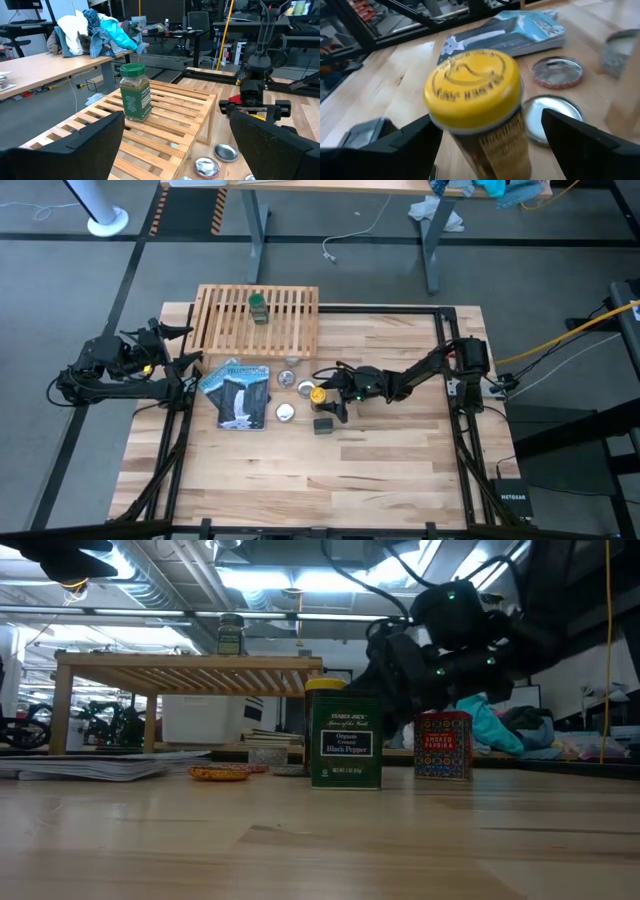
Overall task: Shelf spices
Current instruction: Put the yellow seasoning bottle on the shelf
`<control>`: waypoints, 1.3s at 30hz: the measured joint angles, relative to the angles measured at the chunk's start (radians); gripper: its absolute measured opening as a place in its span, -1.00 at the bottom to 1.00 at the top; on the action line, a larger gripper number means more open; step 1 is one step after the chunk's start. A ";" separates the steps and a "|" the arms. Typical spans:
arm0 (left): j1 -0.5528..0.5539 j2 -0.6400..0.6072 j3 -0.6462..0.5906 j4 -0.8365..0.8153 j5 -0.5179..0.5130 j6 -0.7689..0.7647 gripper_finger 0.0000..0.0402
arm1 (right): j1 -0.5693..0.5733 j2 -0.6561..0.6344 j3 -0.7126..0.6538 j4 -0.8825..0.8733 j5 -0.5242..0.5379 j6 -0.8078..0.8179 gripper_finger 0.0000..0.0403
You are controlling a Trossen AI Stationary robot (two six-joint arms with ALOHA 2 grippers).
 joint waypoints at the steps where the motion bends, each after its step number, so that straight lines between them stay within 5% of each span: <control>1: 0.000 0.000 0.000 -0.001 0.000 0.000 0.78 | 0.000 0.007 0.010 0.000 -0.011 0.000 0.69; 13: 0.000 0.000 0.000 0.000 0.000 0.000 0.78 | -0.004 0.059 0.046 0.000 -0.053 0.041 0.63; 22: 0.000 0.000 0.000 0.000 0.000 0.000 0.78 | -0.004 0.059 0.046 0.014 -0.053 0.053 0.08; 39: 0.000 0.000 0.000 0.000 0.000 0.000 0.78 | -0.003 0.059 0.045 0.064 -0.106 0.121 0.08</control>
